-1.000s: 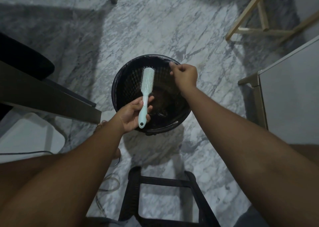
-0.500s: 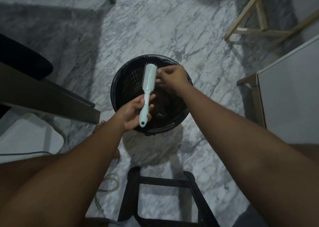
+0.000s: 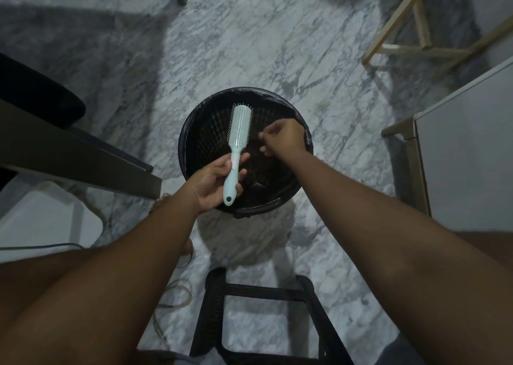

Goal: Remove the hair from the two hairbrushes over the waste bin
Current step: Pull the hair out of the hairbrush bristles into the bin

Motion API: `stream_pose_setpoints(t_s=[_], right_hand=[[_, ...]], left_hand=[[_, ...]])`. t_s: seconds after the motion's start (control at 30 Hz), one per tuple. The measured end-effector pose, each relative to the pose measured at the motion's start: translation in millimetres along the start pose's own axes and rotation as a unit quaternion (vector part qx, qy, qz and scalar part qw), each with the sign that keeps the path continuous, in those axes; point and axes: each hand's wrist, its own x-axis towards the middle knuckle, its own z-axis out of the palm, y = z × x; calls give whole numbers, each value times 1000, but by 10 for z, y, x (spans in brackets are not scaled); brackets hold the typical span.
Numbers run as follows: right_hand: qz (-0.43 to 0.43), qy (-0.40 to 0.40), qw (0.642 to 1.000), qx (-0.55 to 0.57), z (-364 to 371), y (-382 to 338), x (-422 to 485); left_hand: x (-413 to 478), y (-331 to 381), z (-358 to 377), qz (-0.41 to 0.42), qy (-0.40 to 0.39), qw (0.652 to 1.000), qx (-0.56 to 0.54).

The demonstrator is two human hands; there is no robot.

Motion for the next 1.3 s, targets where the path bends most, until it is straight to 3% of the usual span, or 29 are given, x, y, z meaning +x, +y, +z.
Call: stream_pose_setpoints(t_s=[0.1,0.2,0.37,0.67,0.8,0.93,1.03,1.3], right_hand=[[1,12,998,68,21,-106,8],[1,-74,985,153,41,-177,16],[-120,-63,990,-48,56,-306,21],[-110,1,986,-123,77,-297,74],[-81,47,992,-79,76,-259,82],[-59,-36,997,-34,54,-228,-89],[-80,-97,988,-91,3,-202,-181],[-140,-68,980,-124,21,-285,-199]], left_hand=[[3,-1,-8,-6,-2,1000,-7],[20,-14,3,-8,1,1000,-7],[47,-66,31,-15,5,1000,-1],[82,-80,157,-12,50,998,22],[66,-60,172,-14,73,997,9],[36,-60,258,-18,91,996,15],[45,-72,303,-13,97,995,27],[64,-80,329,2,103,993,52]])
